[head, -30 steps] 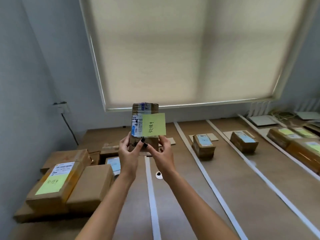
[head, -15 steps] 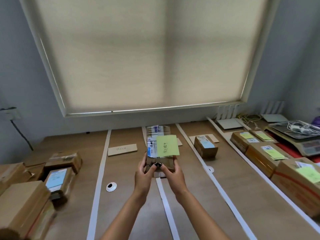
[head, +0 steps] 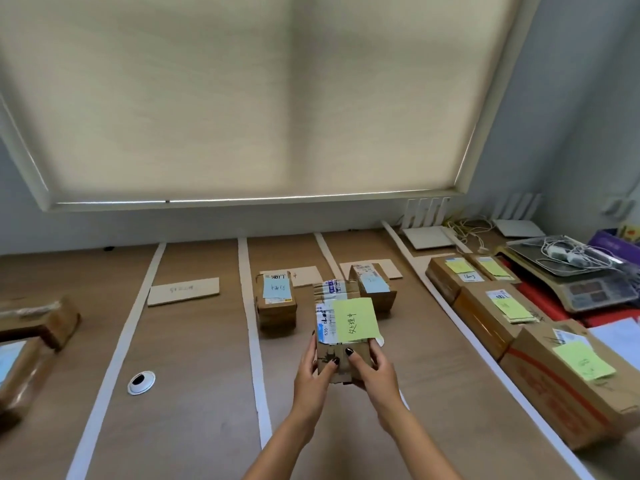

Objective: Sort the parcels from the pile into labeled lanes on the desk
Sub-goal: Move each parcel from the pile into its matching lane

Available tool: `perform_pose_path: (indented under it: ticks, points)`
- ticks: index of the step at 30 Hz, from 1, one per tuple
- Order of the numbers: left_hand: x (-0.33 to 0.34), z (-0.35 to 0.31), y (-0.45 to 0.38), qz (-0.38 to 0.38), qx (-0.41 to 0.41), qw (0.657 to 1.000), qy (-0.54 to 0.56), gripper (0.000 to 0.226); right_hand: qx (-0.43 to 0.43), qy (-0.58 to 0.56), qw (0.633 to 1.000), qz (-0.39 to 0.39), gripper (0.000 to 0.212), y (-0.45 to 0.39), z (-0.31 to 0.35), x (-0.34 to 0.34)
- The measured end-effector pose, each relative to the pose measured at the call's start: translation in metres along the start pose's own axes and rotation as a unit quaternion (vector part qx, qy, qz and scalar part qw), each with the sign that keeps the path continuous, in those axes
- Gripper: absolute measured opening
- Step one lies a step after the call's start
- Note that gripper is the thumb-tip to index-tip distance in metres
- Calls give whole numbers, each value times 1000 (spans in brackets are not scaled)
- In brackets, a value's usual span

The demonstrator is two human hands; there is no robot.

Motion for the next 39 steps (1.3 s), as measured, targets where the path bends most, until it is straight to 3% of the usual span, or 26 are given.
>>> perform_pose_path:
  ticks: [11, 23, 29, 39]
  points:
    - [28, 39, -124, -131, -60, 989, -12, 50, 50, 15, 997, 57, 45, -147, -51, -10]
    - [0, 74, -228, -264, -37, 962, -51, 42, 43, 48, 994, 88, 49, -268, -92, 28]
    - [-4, 91, -227, -252, -55, 966, -20, 51, 71, 47, 994, 68, 53, -269, -112, 28]
    - [-12, 65, -218, -198, -59, 978, -15, 55, 64, 98, 991, 69, 63, -235, -88, 25]
Point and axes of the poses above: each hand's wrist, its own y-axis away from the middle knuckle, its own x-axis out of the palm, z = x × y, the point moved 4 cm from there along -y, towards the middle knuckle, and after that the axes turned 1 degree about -x, right-handed, at the moved point
